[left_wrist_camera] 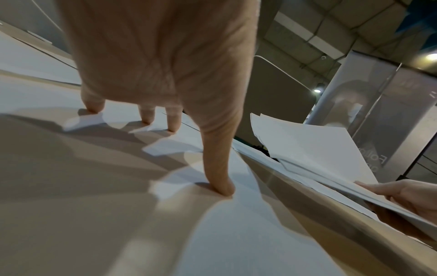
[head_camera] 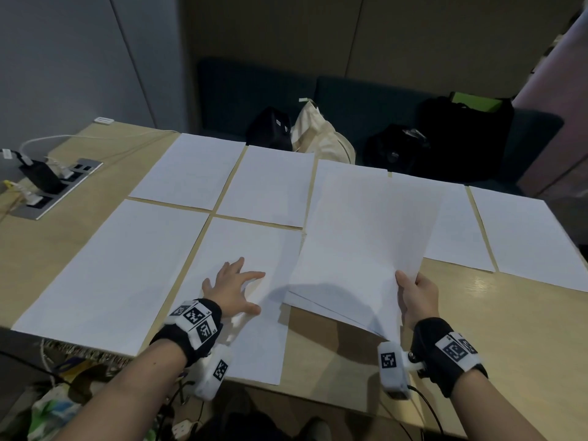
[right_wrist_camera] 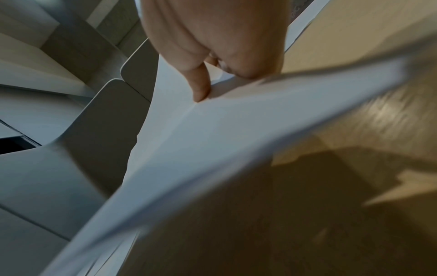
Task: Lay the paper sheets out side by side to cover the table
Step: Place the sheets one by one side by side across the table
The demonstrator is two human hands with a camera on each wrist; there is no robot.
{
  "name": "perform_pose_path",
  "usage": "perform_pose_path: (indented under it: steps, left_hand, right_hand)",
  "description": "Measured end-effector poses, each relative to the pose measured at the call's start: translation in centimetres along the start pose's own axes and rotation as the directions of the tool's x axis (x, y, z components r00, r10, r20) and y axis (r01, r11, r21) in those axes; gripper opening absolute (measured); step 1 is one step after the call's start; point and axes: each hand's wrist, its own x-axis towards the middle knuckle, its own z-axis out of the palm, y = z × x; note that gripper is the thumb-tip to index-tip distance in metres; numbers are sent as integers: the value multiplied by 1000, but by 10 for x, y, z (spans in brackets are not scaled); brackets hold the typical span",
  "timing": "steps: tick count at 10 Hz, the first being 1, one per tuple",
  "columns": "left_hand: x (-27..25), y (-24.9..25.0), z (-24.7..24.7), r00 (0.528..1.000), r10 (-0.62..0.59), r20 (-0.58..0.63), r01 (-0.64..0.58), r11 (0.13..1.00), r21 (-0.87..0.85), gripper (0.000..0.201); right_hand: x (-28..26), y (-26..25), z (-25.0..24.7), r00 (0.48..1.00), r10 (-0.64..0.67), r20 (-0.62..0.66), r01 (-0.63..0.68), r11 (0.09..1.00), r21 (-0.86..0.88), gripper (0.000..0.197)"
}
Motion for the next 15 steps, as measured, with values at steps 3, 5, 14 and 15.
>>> perform_pose_path:
  steps: [3, 5, 14, 15]
  left_hand:
    - [-1, 0, -2, 1000, 3, 8, -3, 1000, -4, 77]
    - [-2, 0, -2, 1000, 2, 4, -2, 1000, -16, 76]
    - [-1, 113, 3, 965, -27, -259, -208, 521, -828, 23]
    - [-2, 120, 10, 967, 2, -255, -216, 540, -813, 19]
  right_hand:
    - [5, 7, -3, 1000, 2, 4, -2, 1000, -5, 36]
    - [7, 10, -6, 1000, 3, 2, -3, 1000, -4, 35]
    - [0, 12, -58, 986, -22, 168, 11, 998, 67, 13]
    - [2, 12, -66, 993, -30, 116, 17, 994, 111, 19]
